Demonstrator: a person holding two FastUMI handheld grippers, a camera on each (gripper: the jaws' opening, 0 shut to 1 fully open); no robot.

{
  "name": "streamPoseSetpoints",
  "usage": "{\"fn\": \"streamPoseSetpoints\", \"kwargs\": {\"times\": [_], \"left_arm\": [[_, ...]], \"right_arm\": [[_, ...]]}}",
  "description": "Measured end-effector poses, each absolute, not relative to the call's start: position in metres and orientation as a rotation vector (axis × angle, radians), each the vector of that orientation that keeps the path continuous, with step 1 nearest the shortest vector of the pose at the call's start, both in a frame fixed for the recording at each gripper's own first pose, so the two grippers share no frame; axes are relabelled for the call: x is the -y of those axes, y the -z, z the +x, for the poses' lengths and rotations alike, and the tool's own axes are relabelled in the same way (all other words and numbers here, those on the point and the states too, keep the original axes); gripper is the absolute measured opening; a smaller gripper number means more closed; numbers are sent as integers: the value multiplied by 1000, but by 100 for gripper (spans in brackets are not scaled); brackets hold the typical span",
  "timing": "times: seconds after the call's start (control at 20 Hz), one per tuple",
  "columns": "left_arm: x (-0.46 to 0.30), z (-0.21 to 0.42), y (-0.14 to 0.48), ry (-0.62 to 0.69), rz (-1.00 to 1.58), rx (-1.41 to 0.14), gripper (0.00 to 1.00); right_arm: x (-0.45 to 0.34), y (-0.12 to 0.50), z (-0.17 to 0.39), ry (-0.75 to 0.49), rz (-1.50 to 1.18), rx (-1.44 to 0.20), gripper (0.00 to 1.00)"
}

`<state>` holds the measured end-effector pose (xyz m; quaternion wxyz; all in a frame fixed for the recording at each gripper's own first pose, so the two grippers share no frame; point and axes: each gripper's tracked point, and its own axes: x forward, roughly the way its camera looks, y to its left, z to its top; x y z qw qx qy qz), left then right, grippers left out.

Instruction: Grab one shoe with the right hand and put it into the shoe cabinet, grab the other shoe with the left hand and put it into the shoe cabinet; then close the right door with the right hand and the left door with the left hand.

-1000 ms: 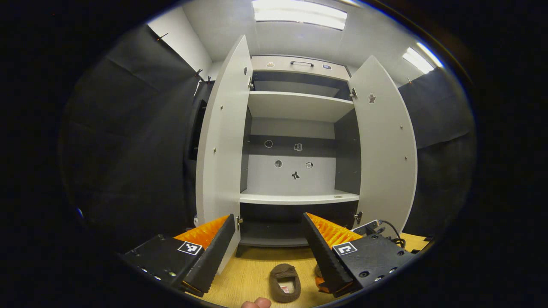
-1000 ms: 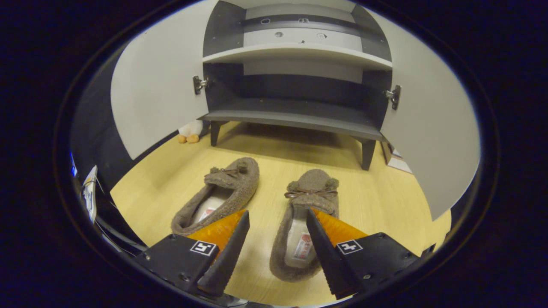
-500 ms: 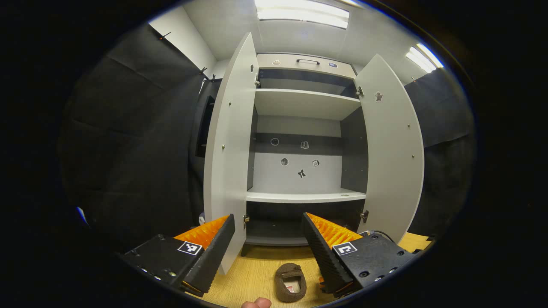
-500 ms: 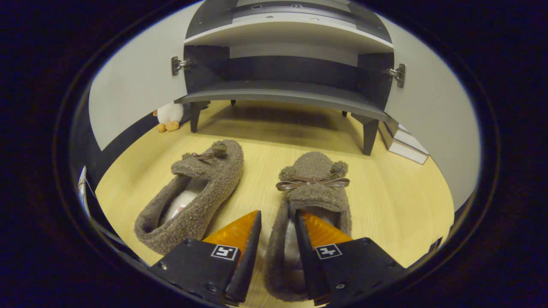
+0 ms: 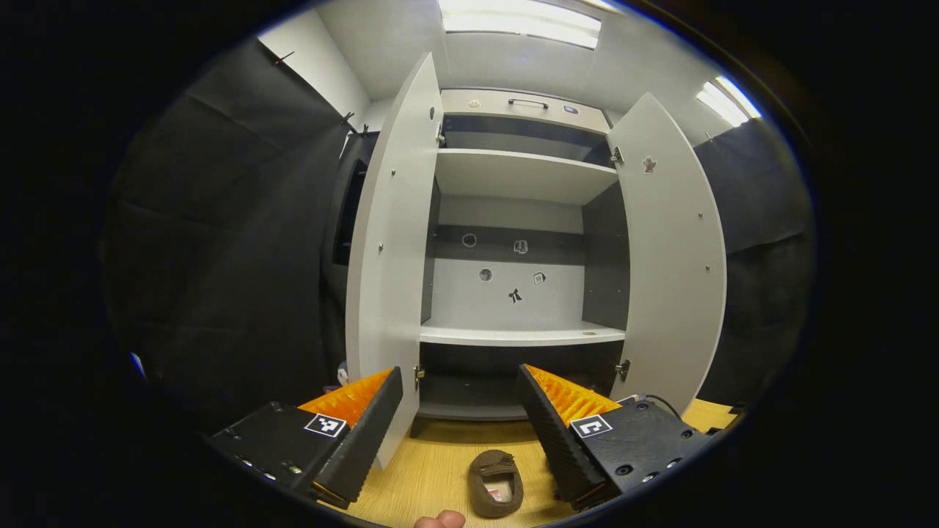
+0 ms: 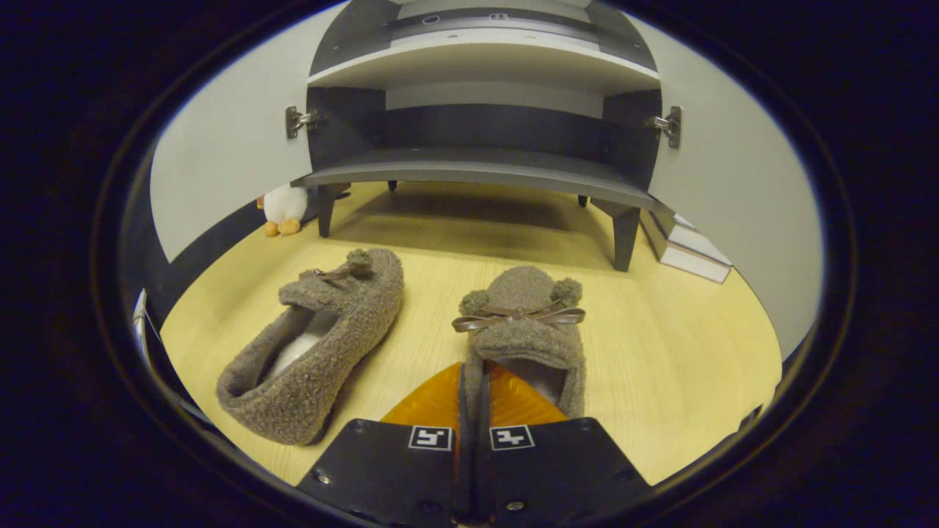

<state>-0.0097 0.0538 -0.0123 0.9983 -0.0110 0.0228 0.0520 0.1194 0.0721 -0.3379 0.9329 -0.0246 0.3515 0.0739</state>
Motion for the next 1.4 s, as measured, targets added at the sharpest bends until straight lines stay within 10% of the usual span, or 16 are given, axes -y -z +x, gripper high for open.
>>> {"fn": "streamPoseSetpoints", "kwargs": {"times": [0.8, 1.4], "left_arm": [[-31, -13, 16, -50, -22, -50, 95], [-35, -19, 13, -61, -4, -36, 95]], "right_arm": [[-68, 83, 123, -224, -119, -290, 5], [-67, -24, 325, -154, -233, -307, 5]]}}
